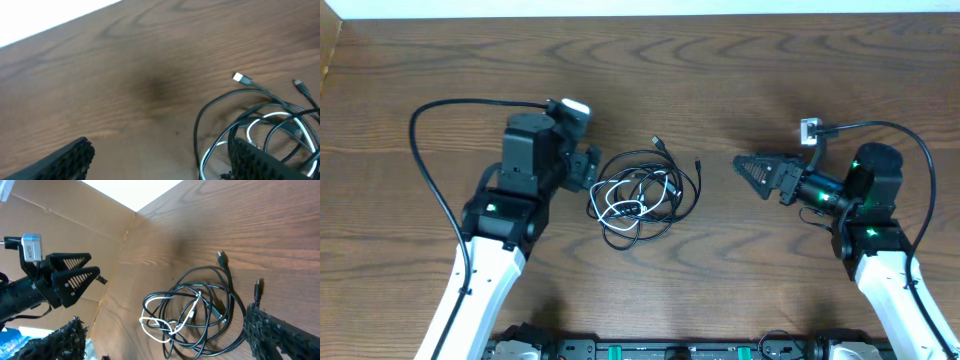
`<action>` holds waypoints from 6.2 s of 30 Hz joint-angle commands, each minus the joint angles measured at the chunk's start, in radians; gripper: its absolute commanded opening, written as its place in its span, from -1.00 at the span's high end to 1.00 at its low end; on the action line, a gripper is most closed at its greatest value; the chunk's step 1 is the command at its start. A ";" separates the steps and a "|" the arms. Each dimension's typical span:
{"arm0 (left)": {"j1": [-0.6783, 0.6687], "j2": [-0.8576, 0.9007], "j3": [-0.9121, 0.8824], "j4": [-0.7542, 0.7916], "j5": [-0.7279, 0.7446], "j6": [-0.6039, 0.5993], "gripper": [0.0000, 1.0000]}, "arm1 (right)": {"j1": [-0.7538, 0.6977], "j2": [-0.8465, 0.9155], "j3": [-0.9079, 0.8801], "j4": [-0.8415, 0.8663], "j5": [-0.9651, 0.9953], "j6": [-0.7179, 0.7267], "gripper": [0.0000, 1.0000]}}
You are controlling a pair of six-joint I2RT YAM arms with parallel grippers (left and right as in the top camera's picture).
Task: Untangle cables
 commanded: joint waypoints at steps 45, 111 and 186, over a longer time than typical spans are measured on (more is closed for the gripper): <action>0.014 0.293 0.014 -0.017 -0.004 -0.060 -0.77 | 0.330 0.120 0.013 -0.148 0.378 0.130 -0.98; 0.017 0.342 0.013 0.024 -0.005 -0.060 -0.78 | 0.714 0.528 0.014 0.296 0.737 0.513 0.98; 0.017 0.342 0.013 0.013 0.253 -0.023 -0.76 | 0.417 0.459 0.014 0.684 0.289 0.465 0.98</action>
